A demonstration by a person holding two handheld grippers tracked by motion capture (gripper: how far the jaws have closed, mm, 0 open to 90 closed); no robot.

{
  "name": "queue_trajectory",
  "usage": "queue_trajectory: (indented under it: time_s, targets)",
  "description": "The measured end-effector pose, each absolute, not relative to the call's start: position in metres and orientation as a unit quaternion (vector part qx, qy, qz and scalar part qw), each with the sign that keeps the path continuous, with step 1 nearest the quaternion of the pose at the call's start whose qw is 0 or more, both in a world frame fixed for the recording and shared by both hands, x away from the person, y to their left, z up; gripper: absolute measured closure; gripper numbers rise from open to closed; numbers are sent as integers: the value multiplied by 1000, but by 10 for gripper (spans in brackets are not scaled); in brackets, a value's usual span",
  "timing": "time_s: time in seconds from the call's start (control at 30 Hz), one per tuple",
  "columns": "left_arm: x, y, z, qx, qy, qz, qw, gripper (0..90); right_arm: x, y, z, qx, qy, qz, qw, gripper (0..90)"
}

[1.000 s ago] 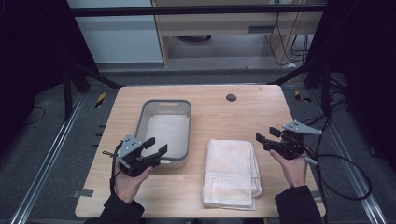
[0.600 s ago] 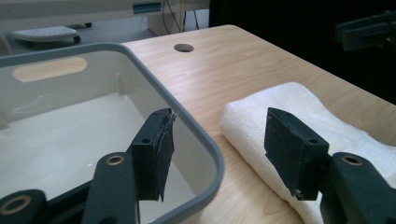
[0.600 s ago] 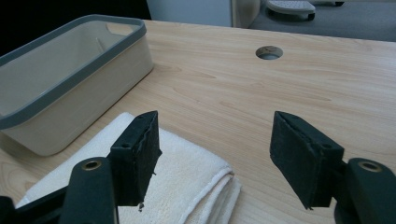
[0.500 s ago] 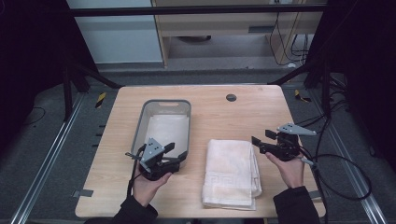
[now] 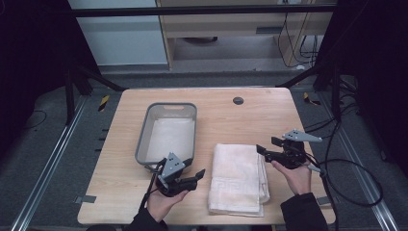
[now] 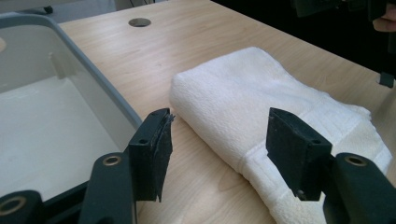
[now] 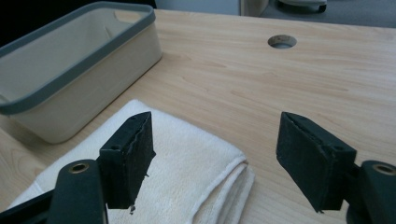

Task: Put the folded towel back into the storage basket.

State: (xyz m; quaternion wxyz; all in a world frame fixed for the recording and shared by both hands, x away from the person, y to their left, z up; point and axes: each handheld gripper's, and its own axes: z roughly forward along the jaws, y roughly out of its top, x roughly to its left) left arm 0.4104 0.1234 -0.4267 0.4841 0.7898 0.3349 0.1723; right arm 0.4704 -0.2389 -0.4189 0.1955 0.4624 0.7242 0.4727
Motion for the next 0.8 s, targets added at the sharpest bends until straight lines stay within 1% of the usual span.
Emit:
queue_trajectory:
  time_s: [0.43, 0.8]
  targets:
    - [403, 106, -444, 813, 321, 157, 460, 393, 467, -229, -433, 453, 750, 444, 188, 245]
    - [403, 91, -461, 829, 315, 149, 437, 379, 471, -221, -445, 456, 764, 419, 181, 252]
